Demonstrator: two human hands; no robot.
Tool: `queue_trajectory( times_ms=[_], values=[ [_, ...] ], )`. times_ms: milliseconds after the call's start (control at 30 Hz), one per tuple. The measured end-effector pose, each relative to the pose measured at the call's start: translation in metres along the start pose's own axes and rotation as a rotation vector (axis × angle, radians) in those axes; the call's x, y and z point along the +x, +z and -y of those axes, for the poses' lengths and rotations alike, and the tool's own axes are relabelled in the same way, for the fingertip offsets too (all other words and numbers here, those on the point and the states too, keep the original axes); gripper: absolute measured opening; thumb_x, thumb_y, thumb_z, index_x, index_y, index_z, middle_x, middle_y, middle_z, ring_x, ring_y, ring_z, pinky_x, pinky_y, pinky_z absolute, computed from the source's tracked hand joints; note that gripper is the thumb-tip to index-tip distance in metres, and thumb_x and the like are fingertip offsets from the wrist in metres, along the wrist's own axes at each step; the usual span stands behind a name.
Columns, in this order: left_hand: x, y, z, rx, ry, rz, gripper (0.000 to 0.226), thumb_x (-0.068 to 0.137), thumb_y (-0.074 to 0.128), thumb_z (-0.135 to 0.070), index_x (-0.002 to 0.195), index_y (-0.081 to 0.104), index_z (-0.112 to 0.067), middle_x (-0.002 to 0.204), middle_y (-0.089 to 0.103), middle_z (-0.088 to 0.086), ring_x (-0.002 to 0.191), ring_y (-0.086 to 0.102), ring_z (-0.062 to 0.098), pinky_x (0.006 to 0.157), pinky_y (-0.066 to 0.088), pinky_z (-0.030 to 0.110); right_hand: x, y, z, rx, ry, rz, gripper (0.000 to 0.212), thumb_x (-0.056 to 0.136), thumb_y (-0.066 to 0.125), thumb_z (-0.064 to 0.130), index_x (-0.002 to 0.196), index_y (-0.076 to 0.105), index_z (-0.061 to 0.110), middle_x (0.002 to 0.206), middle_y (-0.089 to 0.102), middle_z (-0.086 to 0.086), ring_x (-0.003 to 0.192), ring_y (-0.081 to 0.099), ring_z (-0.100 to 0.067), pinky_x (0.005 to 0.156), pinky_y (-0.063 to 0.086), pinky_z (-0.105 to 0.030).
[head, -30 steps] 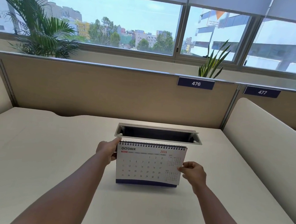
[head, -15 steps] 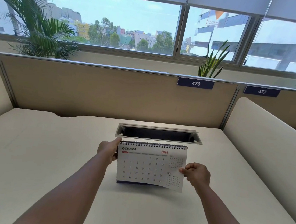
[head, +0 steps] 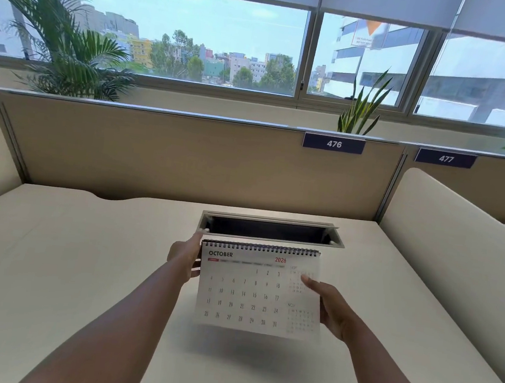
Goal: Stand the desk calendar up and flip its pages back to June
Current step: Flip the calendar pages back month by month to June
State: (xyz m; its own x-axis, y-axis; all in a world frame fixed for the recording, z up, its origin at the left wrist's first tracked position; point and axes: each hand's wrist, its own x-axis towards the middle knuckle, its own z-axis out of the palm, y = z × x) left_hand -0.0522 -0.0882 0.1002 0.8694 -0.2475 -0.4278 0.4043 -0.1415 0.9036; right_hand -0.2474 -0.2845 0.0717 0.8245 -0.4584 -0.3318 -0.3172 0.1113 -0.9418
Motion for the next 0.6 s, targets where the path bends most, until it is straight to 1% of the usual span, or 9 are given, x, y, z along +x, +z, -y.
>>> queue_trajectory(
  times_ms=[67, 167, 233, 267, 300, 367, 400, 500, 600],
  values=[
    [0.0, -0.001, -0.002, -0.022, -0.036, 0.015, 0.051, 0.093, 0.036, -0.046, 0.09, 0.059, -0.001, 0.078, 0.067, 0.013, 0.072, 0.061, 0.027, 0.062, 0.046, 0.035, -0.003, 0.0, 0.005, 0.148, -0.005, 0.114, 0.043, 0.078, 0.052, 0.052, 0.102, 0.07, 0.02, 0.099, 0.075, -0.01, 0.089, 0.071, -0.031, 0.065, 0.058, -0.037],
    [0.001, -0.002, -0.005, -0.034, -0.069, 0.021, 0.058, 0.095, 0.024, -0.048, 0.076, 0.056, -0.003, 0.072, 0.064, 0.012, 0.067, 0.058, 0.026, 0.057, 0.043, 0.032, -0.006, -0.003, 0.014, 0.403, -0.057, 0.233, 0.064, 0.059, 0.065, 0.062, 0.103, 0.071, 0.016, 0.096, 0.074, -0.014, 0.086, 0.071, -0.035, 0.064, 0.058, -0.039],
    [0.0, -0.002, -0.006, -0.025, -0.072, 0.021, 0.06, 0.095, 0.021, -0.047, 0.072, 0.056, -0.003, 0.072, 0.063, 0.012, 0.066, 0.057, 0.025, 0.056, 0.041, 0.031, -0.008, -0.005, 0.022, 0.531, -0.101, 0.36, 0.076, 0.053, 0.069, 0.067, 0.106, 0.069, 0.013, 0.104, 0.071, -0.018, 0.096, 0.068, -0.035, 0.07, 0.058, -0.042],
    [0.0, -0.002, -0.006, -0.018, -0.068, 0.01, 0.059, 0.096, 0.022, -0.046, 0.072, 0.055, -0.004, 0.072, 0.061, 0.011, 0.067, 0.056, 0.026, 0.059, 0.042, 0.031, -0.008, -0.004, 0.026, 0.553, -0.134, 0.41, 0.08, 0.055, 0.065, 0.07, 0.111, 0.067, 0.013, 0.111, 0.068, -0.02, 0.103, 0.065, -0.037, 0.075, 0.056, -0.045],
    [0.0, -0.003, -0.006, -0.02, -0.062, 0.0, 0.055, 0.096, 0.023, -0.043, 0.072, 0.053, -0.005, 0.072, 0.06, 0.011, 0.071, 0.057, 0.027, 0.065, 0.044, 0.031, -0.008, -0.002, 0.03, 0.569, -0.157, 0.449, 0.085, 0.056, 0.061, 0.074, 0.115, 0.064, 0.013, 0.117, 0.066, -0.02, 0.109, 0.061, -0.037, 0.08, 0.055, -0.047],
    [0.001, -0.004, -0.005, -0.022, -0.054, 0.028, 0.045, 0.096, 0.024, -0.035, 0.075, 0.051, -0.006, 0.075, 0.059, 0.011, 0.078, 0.057, 0.028, 0.079, 0.043, 0.038, -0.006, 0.002, 0.035, 0.62, -0.144, 0.484, 0.095, 0.051, 0.06, 0.078, 0.119, 0.061, 0.013, 0.122, 0.064, -0.017, 0.113, 0.06, -0.036, 0.082, 0.055, -0.047],
    [0.002, -0.005, -0.004, -0.014, -0.053, 0.058, 0.044, 0.095, 0.022, -0.031, 0.077, 0.053, -0.006, 0.077, 0.06, 0.011, 0.077, 0.056, 0.026, 0.082, 0.041, 0.04, -0.005, 0.004, 0.037, 0.648, -0.132, 0.492, 0.099, 0.048, 0.06, 0.08, 0.122, 0.059, 0.014, 0.125, 0.063, -0.013, 0.113, 0.06, -0.035, 0.081, 0.056, -0.045],
    [0.003, -0.005, -0.003, 0.006, -0.057, 0.079, 0.046, 0.094, 0.021, -0.029, 0.076, 0.056, -0.004, 0.079, 0.062, 0.011, 0.073, 0.054, 0.023, 0.084, 0.039, 0.041, -0.003, 0.01, 0.043, 0.704, -0.134, 0.519, 0.107, 0.046, 0.06, 0.081, 0.133, 0.048, 0.02, 0.138, 0.053, -0.008, 0.114, 0.06, -0.034, 0.076, 0.059, -0.042],
    [0.004, -0.004, -0.004, 0.014, -0.055, 0.066, 0.051, 0.094, 0.025, -0.041, 0.078, 0.057, -0.004, 0.08, 0.063, 0.01, 0.075, 0.055, 0.024, 0.086, 0.039, 0.043, -0.001, 0.015, 0.045, 0.732, -0.15, 0.495, 0.109, 0.044, 0.065, 0.078, 0.136, 0.039, 0.027, 0.14, 0.046, -0.009, 0.108, 0.063, -0.034, 0.072, 0.06, -0.04]
  ],
)
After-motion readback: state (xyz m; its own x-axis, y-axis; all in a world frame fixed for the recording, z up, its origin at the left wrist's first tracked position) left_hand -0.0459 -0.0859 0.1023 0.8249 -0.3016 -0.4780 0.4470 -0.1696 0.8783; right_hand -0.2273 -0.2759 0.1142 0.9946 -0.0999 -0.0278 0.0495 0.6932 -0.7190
